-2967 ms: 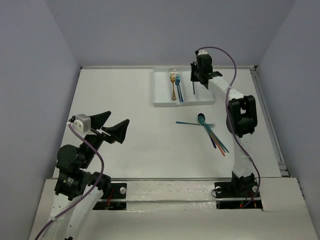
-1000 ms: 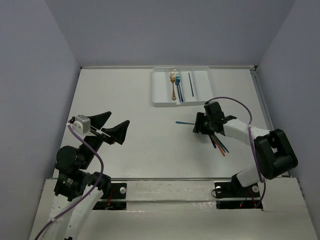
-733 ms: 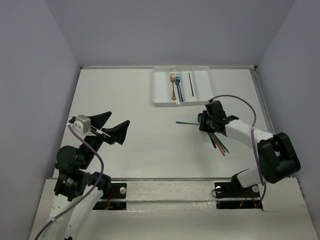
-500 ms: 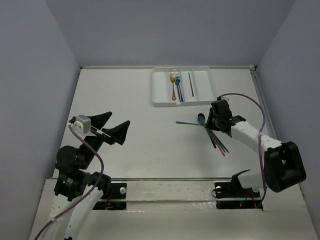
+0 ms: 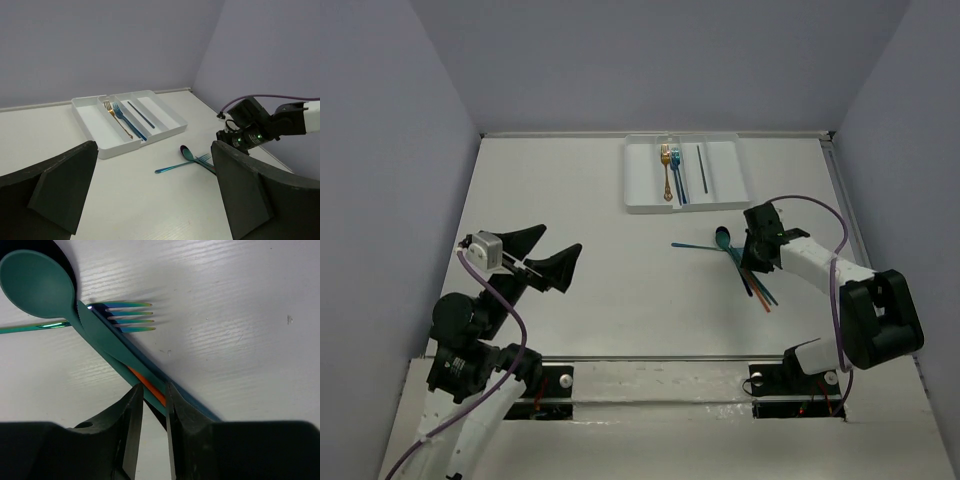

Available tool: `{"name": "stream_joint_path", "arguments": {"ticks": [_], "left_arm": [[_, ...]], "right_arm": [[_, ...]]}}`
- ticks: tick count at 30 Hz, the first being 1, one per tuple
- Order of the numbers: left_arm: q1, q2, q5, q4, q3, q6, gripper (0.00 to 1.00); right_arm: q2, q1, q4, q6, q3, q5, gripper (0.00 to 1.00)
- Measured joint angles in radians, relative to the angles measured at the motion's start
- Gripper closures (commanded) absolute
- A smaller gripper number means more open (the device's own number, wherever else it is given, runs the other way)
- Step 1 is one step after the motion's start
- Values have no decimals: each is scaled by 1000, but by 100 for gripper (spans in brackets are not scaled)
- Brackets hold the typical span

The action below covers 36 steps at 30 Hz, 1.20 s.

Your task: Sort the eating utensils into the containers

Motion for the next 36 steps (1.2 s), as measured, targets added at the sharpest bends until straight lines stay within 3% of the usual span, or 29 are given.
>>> {"name": "stream_joint_path", "arguments": {"ticks": [21, 31, 36], "left_arm": [[-4, -13, 0, 0, 0, 0, 1], [-4, -13, 0, 0, 0, 0, 1], [-4, -13, 0, 0, 0, 0, 1]], "right_arm": [[9, -1, -2, -48, -1, -114, 75], [55, 2, 6, -58, 13, -137, 82], [76, 13, 8, -61, 13, -137, 72]]}}
